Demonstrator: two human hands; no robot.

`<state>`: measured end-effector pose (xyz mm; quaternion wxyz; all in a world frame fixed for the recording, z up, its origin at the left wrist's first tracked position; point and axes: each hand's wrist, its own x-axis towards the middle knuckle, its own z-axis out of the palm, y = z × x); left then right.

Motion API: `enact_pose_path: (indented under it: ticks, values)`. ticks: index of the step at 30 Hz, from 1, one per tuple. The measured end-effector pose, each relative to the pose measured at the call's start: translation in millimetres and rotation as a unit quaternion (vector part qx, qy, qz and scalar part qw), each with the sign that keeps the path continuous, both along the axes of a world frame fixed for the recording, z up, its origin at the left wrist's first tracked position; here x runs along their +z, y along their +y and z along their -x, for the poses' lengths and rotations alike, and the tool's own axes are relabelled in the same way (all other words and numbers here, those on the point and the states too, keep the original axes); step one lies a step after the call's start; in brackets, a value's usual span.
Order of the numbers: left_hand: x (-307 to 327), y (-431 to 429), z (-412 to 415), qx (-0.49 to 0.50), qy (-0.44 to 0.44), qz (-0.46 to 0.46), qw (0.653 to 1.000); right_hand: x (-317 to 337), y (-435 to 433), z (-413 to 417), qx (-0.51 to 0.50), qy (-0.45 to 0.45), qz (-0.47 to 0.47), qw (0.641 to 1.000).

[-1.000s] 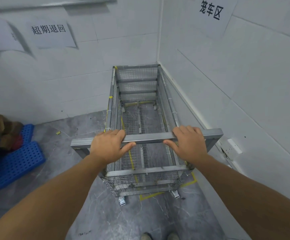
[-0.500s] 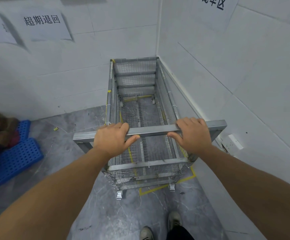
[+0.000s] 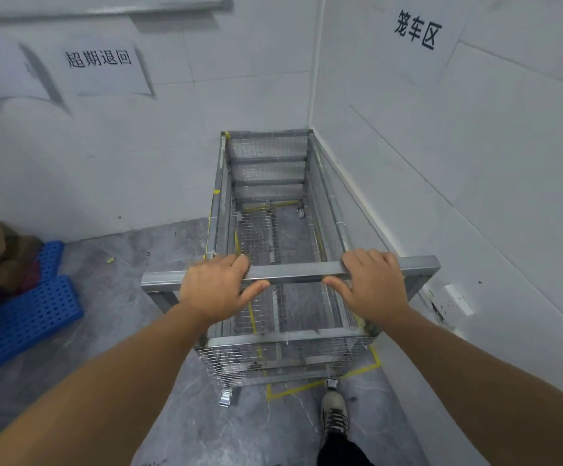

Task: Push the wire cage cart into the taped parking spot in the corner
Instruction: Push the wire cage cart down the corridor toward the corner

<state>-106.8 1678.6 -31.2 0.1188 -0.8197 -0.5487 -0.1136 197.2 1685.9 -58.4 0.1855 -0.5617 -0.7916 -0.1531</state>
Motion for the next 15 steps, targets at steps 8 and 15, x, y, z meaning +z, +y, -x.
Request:
enact_pose_path:
  ticks: [8, 15]
  values:
    - [-4.5, 1.5, 2.9, -0.002, 0.0, -0.01, 1.0, -0.2, -0.6, 3.0, 0.0, 0.0, 0.0, 1.0]
    - [-4.5, 0.7, 1.0, 0.011, 0.001, -0.005, 1.0, 2.3, -1.4, 3.6, -0.014, -0.008, 0.02, 1.0]
